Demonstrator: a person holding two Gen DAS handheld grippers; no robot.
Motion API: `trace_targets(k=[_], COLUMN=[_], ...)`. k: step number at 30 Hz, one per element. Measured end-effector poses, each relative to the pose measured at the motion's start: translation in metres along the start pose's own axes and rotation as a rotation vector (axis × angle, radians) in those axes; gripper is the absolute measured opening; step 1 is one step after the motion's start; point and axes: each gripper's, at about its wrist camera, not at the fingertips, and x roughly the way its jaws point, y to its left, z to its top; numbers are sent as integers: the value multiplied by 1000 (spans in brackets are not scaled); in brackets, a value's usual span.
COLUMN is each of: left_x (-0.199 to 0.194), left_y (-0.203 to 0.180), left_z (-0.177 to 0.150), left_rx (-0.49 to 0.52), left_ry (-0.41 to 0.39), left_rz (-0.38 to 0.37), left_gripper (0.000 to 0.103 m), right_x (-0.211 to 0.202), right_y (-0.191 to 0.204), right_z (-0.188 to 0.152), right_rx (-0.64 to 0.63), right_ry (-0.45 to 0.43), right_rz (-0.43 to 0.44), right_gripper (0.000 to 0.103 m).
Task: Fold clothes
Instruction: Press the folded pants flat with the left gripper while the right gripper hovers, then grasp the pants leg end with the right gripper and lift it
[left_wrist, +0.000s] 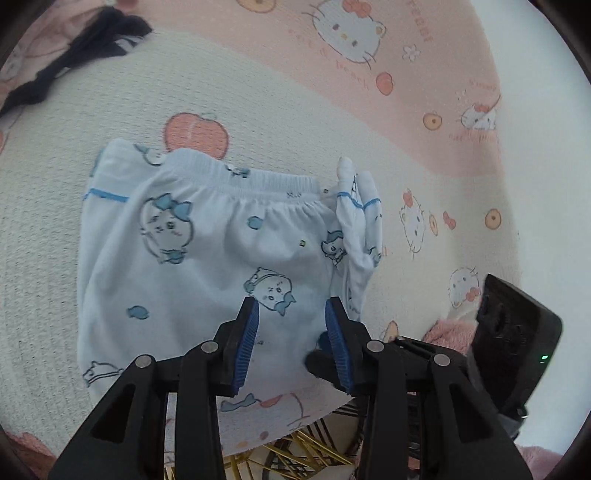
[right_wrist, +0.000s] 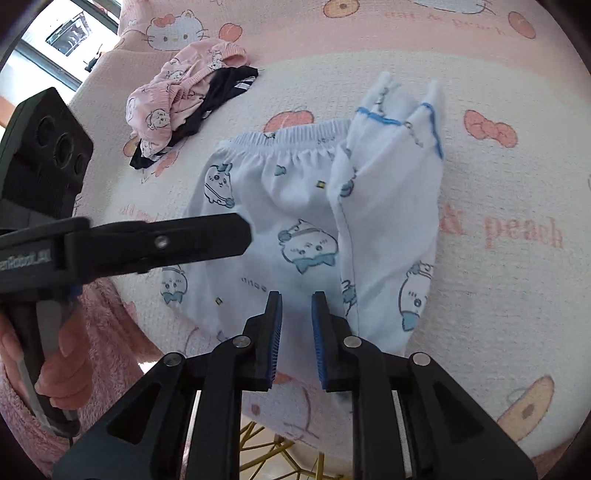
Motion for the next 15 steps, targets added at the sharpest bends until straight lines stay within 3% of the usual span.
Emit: trace_targets(k=[4, 6, 7, 9, 12, 15], left_x=[14, 23, 26, 29, 27, 11], left_y=[-15, -22, -25, -30, -33, -23], left_z=[-3, -4, -5, -8, -11, -13], left_rx=[39, 59, 67, 82, 106, 98], left_ry=[26, 51, 60, 70, 73, 53], left_rz=[-18, 15, 25, 52, 146, 202], left_gripper=[40, 40, 40, 40, 40, 40], right_x=[-66, -89, -99, -94, -76, -64], right_y=[-36, -69, -86, -114, -130, -114], right_z=[-6, -8, -9, -9, -11, -5], right_rx=[113, 256, 331, 423, 490, 425], right_ry=[-150, -242, -287, -250, -189, -150], right_rz=[30, 25, 22, -21, 61, 122], right_gripper=[27, 29, 35, 43, 50, 64])
